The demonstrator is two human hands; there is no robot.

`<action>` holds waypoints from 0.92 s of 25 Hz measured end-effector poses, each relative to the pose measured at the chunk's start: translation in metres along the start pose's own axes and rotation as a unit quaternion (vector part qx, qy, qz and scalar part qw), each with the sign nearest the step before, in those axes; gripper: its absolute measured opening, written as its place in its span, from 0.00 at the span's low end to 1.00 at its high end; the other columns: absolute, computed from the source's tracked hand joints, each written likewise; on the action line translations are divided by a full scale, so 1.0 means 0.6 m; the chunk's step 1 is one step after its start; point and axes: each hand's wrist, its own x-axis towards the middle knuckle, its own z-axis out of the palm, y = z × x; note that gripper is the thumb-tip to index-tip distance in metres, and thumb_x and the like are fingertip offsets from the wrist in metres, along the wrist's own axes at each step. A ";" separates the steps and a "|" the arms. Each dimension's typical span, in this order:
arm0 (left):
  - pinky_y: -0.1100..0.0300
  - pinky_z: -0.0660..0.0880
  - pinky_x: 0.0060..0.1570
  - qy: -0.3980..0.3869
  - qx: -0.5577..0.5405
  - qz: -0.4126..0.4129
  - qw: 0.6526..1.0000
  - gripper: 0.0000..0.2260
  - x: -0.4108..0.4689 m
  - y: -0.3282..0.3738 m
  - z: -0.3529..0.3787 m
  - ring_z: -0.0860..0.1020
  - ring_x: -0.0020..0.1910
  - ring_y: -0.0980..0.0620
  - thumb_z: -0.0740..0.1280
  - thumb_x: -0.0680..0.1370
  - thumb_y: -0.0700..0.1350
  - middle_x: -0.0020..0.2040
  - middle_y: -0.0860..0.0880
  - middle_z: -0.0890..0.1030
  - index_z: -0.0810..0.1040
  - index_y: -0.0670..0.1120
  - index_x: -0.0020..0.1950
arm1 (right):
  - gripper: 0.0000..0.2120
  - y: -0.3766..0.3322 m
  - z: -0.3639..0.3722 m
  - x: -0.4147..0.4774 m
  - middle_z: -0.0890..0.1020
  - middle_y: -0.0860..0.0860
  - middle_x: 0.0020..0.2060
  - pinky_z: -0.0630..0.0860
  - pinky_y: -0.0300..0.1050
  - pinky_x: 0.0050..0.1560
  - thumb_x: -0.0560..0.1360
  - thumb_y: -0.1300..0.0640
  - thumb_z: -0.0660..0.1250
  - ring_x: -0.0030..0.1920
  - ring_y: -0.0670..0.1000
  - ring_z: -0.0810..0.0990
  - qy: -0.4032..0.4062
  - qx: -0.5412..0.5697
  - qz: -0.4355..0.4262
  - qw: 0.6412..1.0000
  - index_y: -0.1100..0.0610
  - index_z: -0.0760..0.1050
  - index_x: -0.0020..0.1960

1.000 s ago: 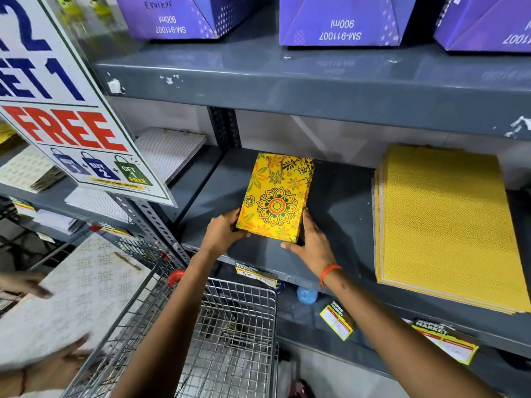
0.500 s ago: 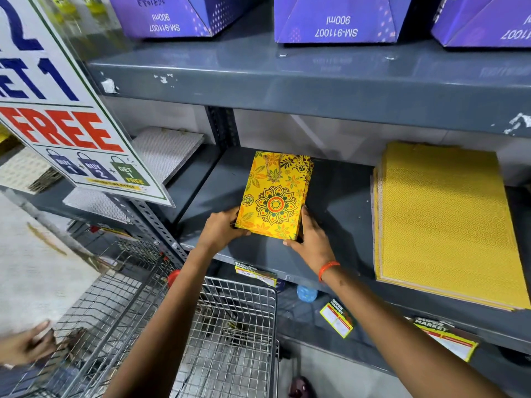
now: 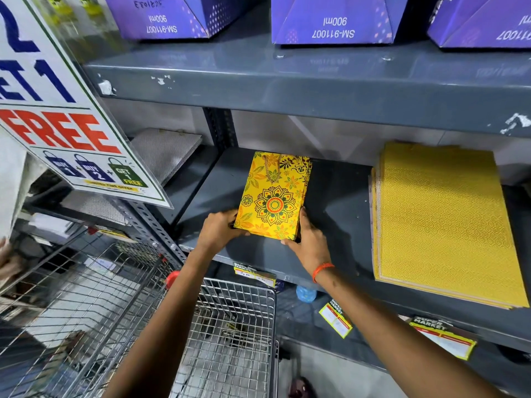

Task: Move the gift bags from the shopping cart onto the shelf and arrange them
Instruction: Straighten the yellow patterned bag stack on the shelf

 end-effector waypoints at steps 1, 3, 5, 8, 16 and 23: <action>0.52 0.76 0.47 0.000 -0.003 0.002 1.000 0.19 0.000 -0.001 0.000 0.83 0.53 0.47 0.77 0.65 0.49 0.51 0.47 0.86 0.82 0.50 0.56 | 0.44 0.001 0.001 0.000 0.78 0.61 0.62 0.75 0.49 0.56 0.68 0.55 0.74 0.58 0.61 0.79 0.002 0.001 0.001 1.000 0.58 0.52 0.76; 0.52 0.77 0.48 -0.005 -0.008 0.003 1.000 0.20 0.000 -0.002 -0.001 0.82 0.54 0.48 0.76 0.65 0.49 0.52 0.47 0.86 0.81 0.50 0.57 | 0.45 0.002 -0.001 0.002 0.79 0.61 0.61 0.75 0.49 0.55 0.67 0.54 0.75 0.58 0.61 0.79 -0.002 0.002 0.003 1.000 0.57 0.52 0.76; 0.53 0.77 0.50 -0.014 -0.025 0.000 1.000 0.21 0.000 -0.003 -0.001 0.82 0.55 0.49 0.77 0.65 0.49 0.52 0.48 0.86 0.80 0.49 0.57 | 0.47 0.004 -0.009 0.009 0.79 0.61 0.60 0.76 0.51 0.55 0.66 0.52 0.76 0.58 0.62 0.79 -0.016 0.008 0.004 1.000 0.56 0.53 0.76; 0.54 0.77 0.50 -0.028 -0.038 0.002 0.999 0.20 0.005 -0.005 -0.005 0.82 0.54 0.51 0.77 0.65 0.48 0.52 0.48 0.86 0.80 0.46 0.55 | 0.46 0.008 -0.022 0.018 0.80 0.60 0.60 0.75 0.49 0.55 0.65 0.48 0.76 0.59 0.61 0.78 -0.037 0.018 0.000 0.999 0.56 0.55 0.75; 0.51 0.79 0.54 -0.096 -0.113 -0.038 0.988 0.21 0.034 -0.013 -0.014 0.83 0.51 0.49 0.79 0.63 0.40 0.52 0.43 0.86 0.80 0.41 0.54 | 0.47 0.009 -0.032 0.021 0.77 0.57 0.65 0.72 0.48 0.62 0.64 0.47 0.76 0.65 0.59 0.75 -0.052 0.048 -0.003 0.997 0.56 0.56 0.75; 0.41 0.76 0.57 -0.131 -0.124 -0.047 0.982 0.21 0.044 -0.016 -0.019 0.83 0.53 0.42 0.78 0.63 0.37 0.52 0.40 0.85 0.79 0.38 0.54 | 0.48 0.009 -0.026 0.021 0.78 0.58 0.64 0.73 0.48 0.61 0.64 0.47 0.76 0.63 0.59 0.76 -0.054 0.051 0.006 0.997 0.56 0.54 0.75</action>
